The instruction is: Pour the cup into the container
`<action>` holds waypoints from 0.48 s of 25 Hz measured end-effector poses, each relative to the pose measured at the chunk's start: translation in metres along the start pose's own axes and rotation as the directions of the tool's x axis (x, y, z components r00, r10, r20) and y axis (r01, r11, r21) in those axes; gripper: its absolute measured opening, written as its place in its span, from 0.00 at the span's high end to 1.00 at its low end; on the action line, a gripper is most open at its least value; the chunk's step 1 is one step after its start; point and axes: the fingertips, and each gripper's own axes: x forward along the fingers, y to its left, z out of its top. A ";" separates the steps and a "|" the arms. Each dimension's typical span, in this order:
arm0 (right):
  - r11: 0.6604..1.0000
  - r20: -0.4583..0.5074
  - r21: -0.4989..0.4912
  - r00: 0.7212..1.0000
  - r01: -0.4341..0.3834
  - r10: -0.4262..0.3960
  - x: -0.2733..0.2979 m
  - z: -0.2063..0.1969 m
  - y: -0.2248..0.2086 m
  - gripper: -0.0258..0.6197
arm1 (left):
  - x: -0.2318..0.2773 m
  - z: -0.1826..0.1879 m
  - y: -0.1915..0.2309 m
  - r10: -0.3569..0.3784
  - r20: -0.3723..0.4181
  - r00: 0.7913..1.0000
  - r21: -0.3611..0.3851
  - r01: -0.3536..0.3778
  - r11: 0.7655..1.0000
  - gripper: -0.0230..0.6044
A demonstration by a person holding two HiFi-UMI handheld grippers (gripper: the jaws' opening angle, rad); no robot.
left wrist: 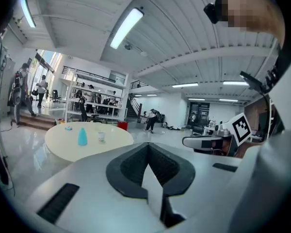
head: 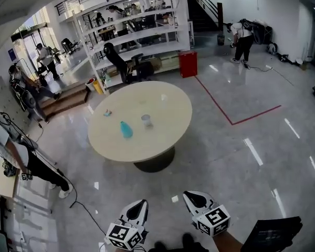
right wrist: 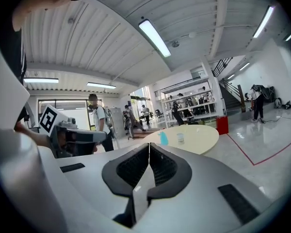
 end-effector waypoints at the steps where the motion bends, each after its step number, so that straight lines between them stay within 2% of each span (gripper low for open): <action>1: 1.000 0.003 -0.006 1.000 -0.001 0.001 -0.005 0.000 0.003 0.95 | -0.006 -0.001 -0.004 0.009 0.003 1.000 -0.005 -0.009 1.000 0.98; 7: 0.999 0.011 -0.049 1.000 -0.008 0.009 -0.029 -0.006 0.036 0.95 | -0.054 -0.019 -0.012 0.042 0.010 0.999 -0.028 -0.042 0.999 0.98; 12: 0.996 -0.001 -0.092 1.000 -0.006 0.006 -0.040 -0.015 0.083 0.95 | -0.111 -0.031 -0.004 0.064 0.067 0.996 -0.049 -0.061 0.997 0.98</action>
